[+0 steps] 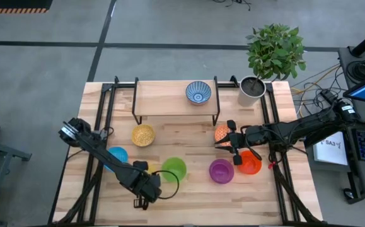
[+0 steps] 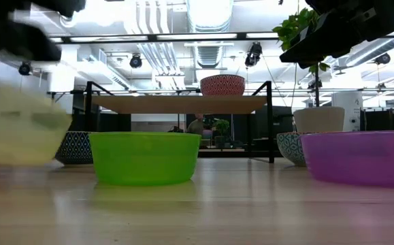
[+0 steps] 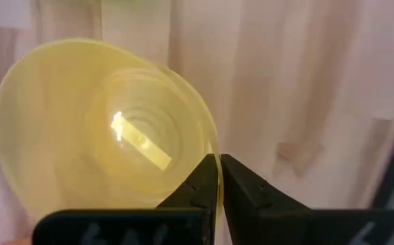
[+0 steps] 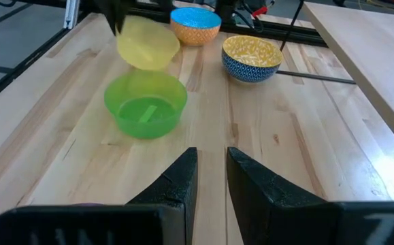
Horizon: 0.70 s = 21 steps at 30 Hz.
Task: Place and stack bowls onto a shelf
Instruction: Put the yellow bowl on the shelf
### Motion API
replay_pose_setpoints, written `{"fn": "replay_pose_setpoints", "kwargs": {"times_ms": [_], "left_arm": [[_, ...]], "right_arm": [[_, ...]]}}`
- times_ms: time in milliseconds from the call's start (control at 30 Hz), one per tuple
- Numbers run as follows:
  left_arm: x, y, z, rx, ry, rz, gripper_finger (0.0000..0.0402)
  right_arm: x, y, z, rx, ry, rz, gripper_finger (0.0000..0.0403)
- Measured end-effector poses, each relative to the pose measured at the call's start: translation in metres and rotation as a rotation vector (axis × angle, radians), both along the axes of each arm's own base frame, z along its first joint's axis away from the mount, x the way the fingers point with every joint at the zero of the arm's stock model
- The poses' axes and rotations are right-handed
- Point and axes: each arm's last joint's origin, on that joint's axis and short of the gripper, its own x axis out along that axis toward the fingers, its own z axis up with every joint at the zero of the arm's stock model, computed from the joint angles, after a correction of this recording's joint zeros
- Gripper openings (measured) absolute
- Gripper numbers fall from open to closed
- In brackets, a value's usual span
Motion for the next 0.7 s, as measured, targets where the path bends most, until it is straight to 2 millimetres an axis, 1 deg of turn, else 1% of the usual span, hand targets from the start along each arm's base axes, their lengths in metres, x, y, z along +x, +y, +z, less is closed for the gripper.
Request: {"fn": "replay_pose_setpoints", "kwargs": {"times_ms": [100, 200, 300, 367, 433, 533, 600, 700], "left_arm": [[0.003, -0.001, 0.026, 0.042, -0.020, -0.033, 0.0000], [0.009, 0.003, 0.048, 0.107, -0.067, -0.053, 0.0000], [0.014, 0.012, 0.068, 0.134, -0.069, -0.074, 0.0000], [0.017, 0.022, 0.081, 0.190, -0.080, -0.083, 0.0000], [0.020, 0.035, 0.094, 0.261, -0.087, -0.108, 0.0000], [0.027, 0.062, 0.106, 0.363, -0.073, -0.158, 0.0000], [0.033, 0.085, 0.111, 0.412, -0.059, -0.194, 0.0000], [0.039, 0.126, 0.119, 0.470, -0.044, -0.229, 0.0000]], "right_arm": [[0.000, 0.000, 0.000, 0.000, 0.000, 0.000, 0.0068], [0.000, 0.000, 0.000, 0.002, 0.000, -0.001, 0.0068], [0.000, 0.000, 0.000, 0.002, 0.000, -0.001, 0.0068], [0.000, 0.000, 0.000, 0.001, 0.000, 0.000, 0.0068], [0.000, 0.000, 0.000, 0.000, 0.000, 0.000, 0.0068], [0.000, 0.000, 0.000, 0.001, 0.000, 0.000, 0.0068], [0.000, 0.000, 0.000, 0.001, 0.000, 0.000, 0.0068], [0.000, 0.000, 0.000, 0.000, 0.000, 0.000, 0.0068]]}}
